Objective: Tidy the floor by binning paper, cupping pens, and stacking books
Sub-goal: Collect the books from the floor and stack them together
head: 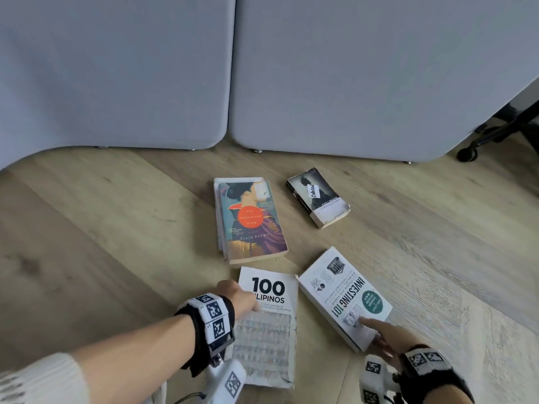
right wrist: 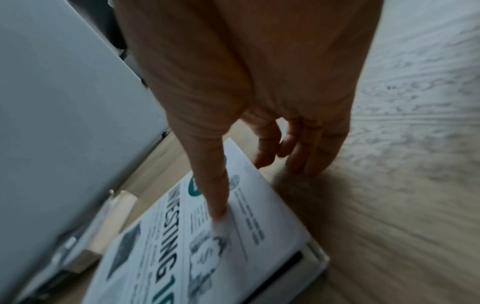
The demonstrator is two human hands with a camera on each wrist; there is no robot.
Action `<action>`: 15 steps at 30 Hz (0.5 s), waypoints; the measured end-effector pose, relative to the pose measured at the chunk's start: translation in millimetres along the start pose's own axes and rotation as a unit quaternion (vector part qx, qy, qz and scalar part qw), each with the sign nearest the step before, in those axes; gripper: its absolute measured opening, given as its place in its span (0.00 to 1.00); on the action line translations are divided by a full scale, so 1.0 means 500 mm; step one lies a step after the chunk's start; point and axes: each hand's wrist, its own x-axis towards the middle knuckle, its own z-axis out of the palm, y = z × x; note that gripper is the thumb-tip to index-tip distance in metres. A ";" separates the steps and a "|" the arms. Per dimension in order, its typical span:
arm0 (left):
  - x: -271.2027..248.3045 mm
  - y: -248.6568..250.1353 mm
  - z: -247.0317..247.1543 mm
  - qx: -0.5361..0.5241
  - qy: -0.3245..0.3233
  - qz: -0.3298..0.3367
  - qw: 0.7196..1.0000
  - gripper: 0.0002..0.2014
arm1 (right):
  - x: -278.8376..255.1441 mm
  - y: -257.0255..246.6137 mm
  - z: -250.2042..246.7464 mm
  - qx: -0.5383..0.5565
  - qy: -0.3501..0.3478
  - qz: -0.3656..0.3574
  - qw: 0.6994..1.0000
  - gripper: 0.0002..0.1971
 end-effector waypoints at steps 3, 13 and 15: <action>0.000 0.007 0.013 -0.081 -0.014 -0.021 0.996 0.26 | -0.021 -0.021 0.005 0.116 -0.020 -0.033 0.993 0.27; -0.036 0.043 0.043 -0.140 -0.097 0.034 0.985 0.16 | -0.025 -0.033 -0.006 0.292 -0.032 -0.080 0.953 0.15; -0.053 0.057 0.049 -0.145 -0.114 0.052 0.982 0.17 | -0.023 -0.033 -0.012 0.302 -0.010 -0.090 0.949 0.07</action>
